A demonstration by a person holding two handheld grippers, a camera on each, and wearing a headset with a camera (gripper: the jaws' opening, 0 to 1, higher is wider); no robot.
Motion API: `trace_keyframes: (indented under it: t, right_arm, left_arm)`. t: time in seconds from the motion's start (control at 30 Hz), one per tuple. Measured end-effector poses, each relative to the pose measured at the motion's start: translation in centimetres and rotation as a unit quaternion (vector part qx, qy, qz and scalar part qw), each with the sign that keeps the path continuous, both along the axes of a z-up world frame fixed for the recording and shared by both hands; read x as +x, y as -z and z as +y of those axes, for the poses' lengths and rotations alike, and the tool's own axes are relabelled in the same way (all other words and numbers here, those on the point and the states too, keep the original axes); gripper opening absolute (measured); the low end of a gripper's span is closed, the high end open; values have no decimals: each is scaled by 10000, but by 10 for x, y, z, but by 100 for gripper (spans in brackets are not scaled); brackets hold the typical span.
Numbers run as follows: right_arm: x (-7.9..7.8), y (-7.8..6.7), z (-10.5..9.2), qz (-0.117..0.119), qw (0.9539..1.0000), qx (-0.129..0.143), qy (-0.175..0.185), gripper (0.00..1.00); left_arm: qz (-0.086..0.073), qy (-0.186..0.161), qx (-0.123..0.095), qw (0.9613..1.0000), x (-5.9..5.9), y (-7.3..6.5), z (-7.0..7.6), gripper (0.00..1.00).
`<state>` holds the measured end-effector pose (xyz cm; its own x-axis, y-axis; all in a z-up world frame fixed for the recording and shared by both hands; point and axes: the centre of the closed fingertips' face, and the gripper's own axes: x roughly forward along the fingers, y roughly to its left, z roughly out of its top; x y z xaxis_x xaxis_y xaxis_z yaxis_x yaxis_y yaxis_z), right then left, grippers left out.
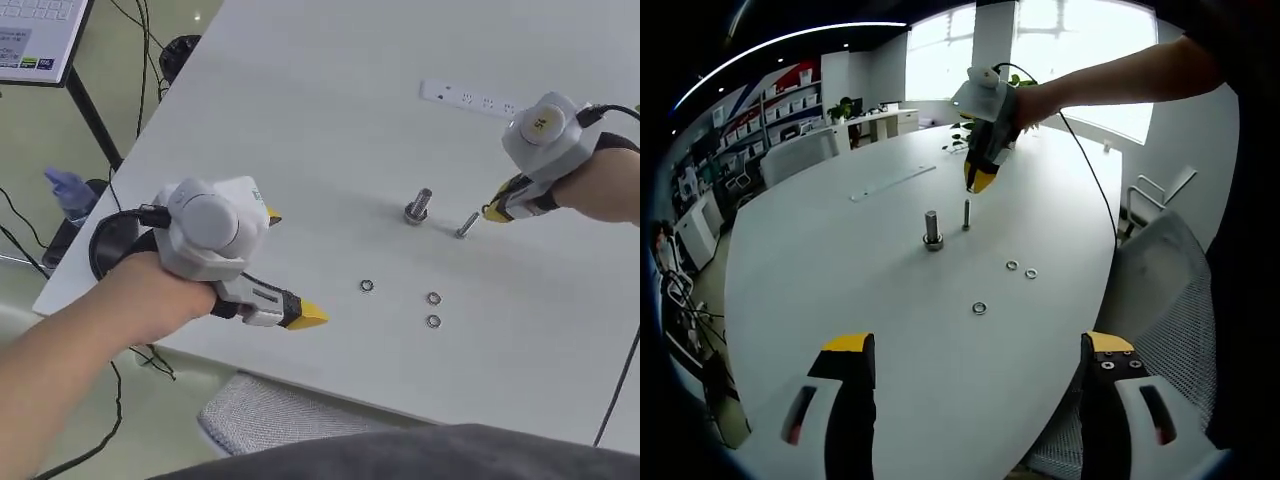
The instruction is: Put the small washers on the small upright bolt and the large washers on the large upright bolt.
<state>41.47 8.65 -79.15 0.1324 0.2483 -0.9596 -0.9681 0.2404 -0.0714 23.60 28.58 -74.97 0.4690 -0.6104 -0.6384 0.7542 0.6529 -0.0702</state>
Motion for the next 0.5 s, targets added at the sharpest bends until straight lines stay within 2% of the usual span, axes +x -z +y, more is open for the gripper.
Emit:
trace_keyframes:
  t: [0.13,0.37,0.5]
  right_arm:
    - [7,7,3,40,10000,40,52,13]
    - [6,16,2,125,9999,-52,23,13]
    - [9,18,3,153,9999,-14,36,13]
  left_arm:
    - [11,6,-37,10000,0,0,-1,87]
    - [38,46,-151,9999,2,3,-6,93]
    - [68,60,-150,9998,4,4,-8,92]
